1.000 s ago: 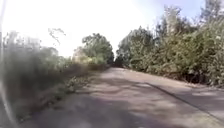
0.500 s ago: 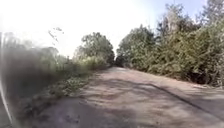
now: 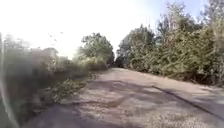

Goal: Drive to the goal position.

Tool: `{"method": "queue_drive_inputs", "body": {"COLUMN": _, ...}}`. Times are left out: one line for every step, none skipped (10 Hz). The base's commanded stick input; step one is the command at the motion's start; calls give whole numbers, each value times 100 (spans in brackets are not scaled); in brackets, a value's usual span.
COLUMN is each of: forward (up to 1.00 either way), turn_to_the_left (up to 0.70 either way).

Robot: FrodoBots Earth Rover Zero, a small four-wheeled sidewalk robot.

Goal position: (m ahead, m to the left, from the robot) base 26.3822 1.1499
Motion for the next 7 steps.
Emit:
{"method": "queue_drive_inputs", "body": {"forward": 70, "turn_to_the_left": -2}}
{"method": "queue_drive_inputs", "body": {"forward": 70, "turn_to_the_left": -29}}
{"method": "queue_drive_inputs", "body": {"forward": 70, "turn_to_the_left": -22}}
{"method": "queue_drive_inputs", "body": {"forward": 70, "turn_to_the_left": -4}}
{"method": "queue_drive_inputs", "body": {"forward": 70, "turn_to_the_left": 0}}
{"method": "queue_drive_inputs", "body": {"forward": 70, "turn_to_the_left": 0}}
{"method": "queue_drive_inputs", "body": {"forward": 70, "turn_to_the_left": 0}}
